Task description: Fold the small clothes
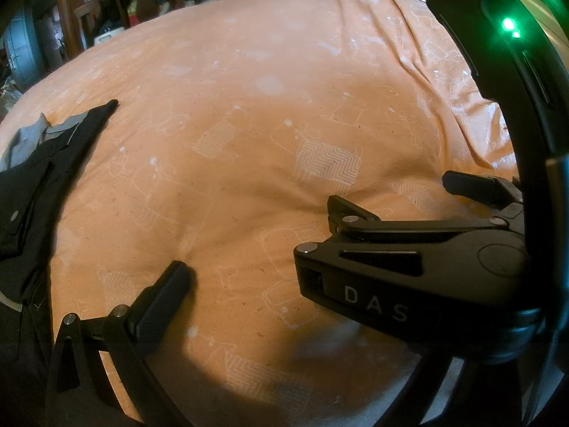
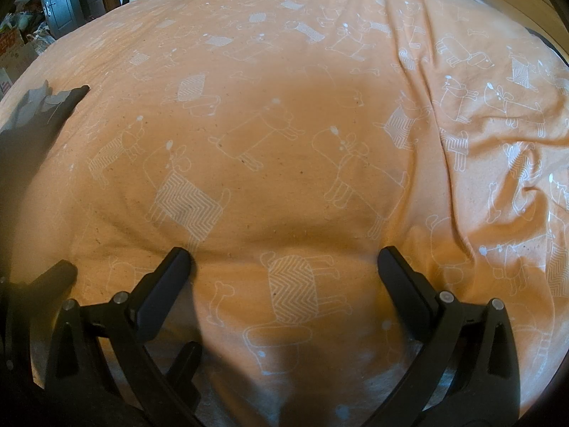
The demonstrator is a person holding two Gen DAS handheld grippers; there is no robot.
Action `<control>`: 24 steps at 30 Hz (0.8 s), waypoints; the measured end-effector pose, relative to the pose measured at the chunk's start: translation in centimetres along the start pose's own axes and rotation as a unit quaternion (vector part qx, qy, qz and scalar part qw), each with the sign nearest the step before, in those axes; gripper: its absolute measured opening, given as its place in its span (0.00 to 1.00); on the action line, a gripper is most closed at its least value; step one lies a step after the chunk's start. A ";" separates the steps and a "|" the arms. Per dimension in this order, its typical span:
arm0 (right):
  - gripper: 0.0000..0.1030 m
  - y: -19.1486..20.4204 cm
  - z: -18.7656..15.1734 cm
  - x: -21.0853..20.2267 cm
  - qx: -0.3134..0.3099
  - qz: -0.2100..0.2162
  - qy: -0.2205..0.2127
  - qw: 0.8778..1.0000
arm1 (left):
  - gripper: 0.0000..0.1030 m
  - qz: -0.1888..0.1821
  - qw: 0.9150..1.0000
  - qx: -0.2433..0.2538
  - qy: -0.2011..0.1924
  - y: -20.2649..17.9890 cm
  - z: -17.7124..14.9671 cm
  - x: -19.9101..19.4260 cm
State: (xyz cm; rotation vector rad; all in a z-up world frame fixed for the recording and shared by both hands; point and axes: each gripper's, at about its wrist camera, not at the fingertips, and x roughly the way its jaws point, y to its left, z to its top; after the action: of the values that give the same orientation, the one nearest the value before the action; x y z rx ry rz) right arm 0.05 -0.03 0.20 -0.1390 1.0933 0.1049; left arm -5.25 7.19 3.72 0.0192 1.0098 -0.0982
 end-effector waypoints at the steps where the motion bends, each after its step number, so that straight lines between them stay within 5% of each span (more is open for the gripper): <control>1: 1.00 0.0 0.0 0.0 0.000 0.000 0.000 1.000 | 1.00 0.000 1.000 0.000 0.000 0.0 0.0 0.0; 24: 1.00 -0.1 0.2 0.3 0.001 0.000 -0.003 1.000 | 1.00 -0.009 1.000 0.000 0.000 0.1 0.1 0.2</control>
State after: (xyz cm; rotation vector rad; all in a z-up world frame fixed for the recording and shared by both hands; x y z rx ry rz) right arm 0.37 -0.12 -0.03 -0.1374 1.0870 0.1041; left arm -5.05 7.25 3.55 0.0110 1.0101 -0.1149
